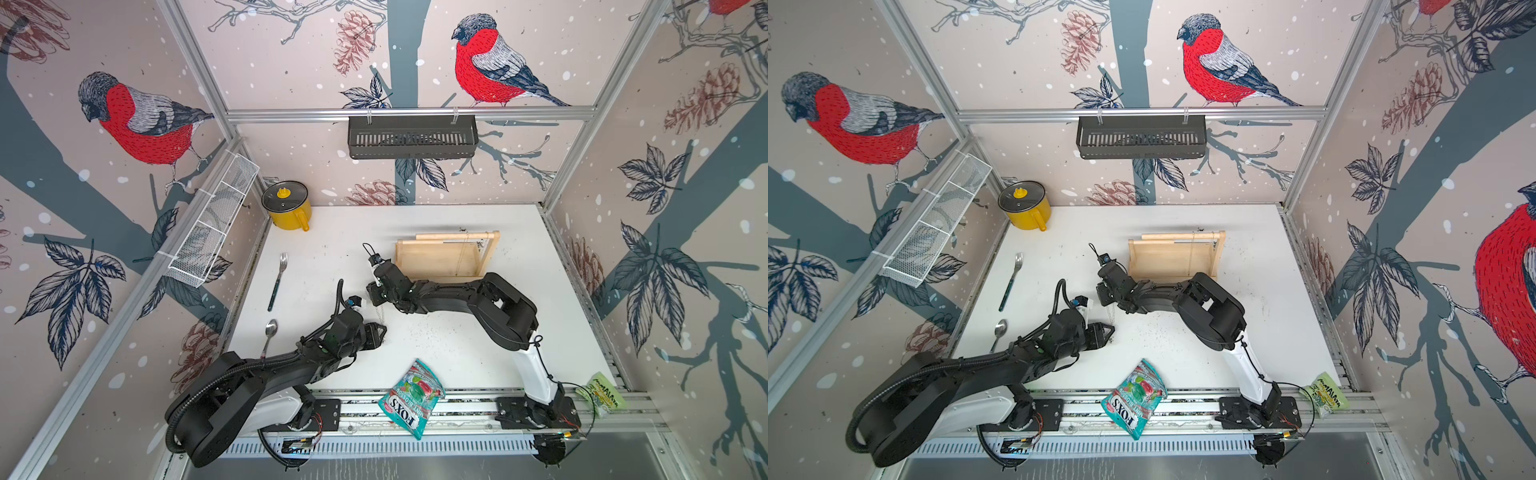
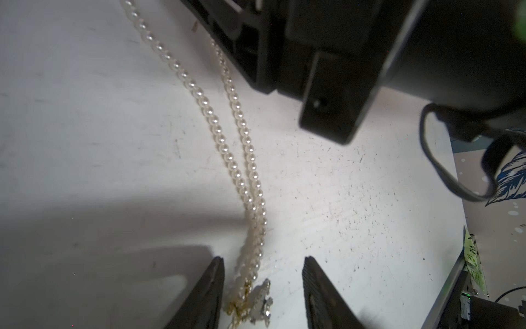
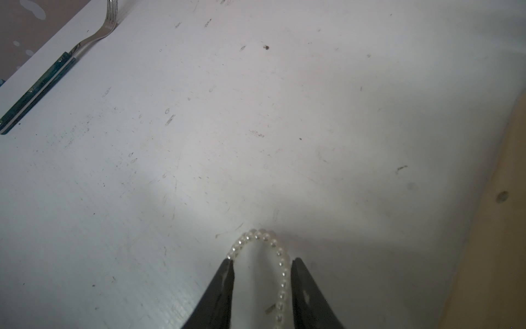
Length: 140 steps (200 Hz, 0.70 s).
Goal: Take the necklace off the jewelry display stand
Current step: Place the necklace at the center of the board.
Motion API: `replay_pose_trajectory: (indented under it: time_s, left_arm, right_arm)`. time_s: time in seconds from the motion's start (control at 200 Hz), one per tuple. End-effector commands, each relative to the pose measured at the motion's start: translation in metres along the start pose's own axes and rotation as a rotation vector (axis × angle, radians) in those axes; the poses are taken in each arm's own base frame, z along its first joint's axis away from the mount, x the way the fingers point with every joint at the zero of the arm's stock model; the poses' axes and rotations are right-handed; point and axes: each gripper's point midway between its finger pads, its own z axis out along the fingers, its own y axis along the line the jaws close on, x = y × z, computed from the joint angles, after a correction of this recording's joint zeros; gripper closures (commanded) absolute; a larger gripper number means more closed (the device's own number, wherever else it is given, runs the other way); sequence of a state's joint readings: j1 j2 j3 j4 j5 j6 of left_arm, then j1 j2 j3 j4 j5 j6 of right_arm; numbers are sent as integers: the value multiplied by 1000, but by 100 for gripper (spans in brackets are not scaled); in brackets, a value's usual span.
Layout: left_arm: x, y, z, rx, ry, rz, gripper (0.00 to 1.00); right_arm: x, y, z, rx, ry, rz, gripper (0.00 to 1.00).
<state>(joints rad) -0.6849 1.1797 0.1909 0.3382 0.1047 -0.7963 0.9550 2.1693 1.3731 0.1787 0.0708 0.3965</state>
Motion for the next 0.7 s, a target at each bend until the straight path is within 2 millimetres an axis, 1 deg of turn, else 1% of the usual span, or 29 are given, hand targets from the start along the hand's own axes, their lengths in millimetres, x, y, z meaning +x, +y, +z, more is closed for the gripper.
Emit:
replay_pose_trajectory:
  time_s: [0.0, 0.125, 0.275, 0.365, 0.42, 0.44, 0.46, 0.475, 0.585, 0.695]
  left_arm:
    - [47, 63, -13, -272, 159, -58, 52]
    - [44, 63, -16, -273, 143, -62, 50]
    - [37, 59, -22, -262, 108, -74, 42]
    - [32, 54, -27, -245, 85, -76, 27]
    - [29, 51, -30, -235, 72, -79, 24]
    - [28, 50, -31, -231, 68, -78, 19]
    - [26, 49, -33, -227, 61, -77, 6]
    - [25, 48, -34, -226, 57, -77, 3]
    - [13, 39, -44, -207, 9, -68, 3]
    - [-7, 23, -57, -162, -59, -29, 3]
  right_arm:
    - [-5, 3, -6, -11, -3, 11, 59]
    - [-9, 5, -10, -15, -3, 7, 50]
    - [-14, 10, -20, -34, -9, 3, 37]
    - [-19, 12, -27, -43, -11, 5, 28]
    - [-23, 14, -33, -42, -15, 0, 24]
    - [-24, 14, -36, -39, -16, -1, 22]
    - [-26, 14, -38, -36, -18, -3, 20]
    - [-27, 14, -40, -36, -18, -4, 19]
    - [-41, 19, -58, -46, -41, -10, 13]
    - [-60, 29, -82, -70, -94, -29, 8]
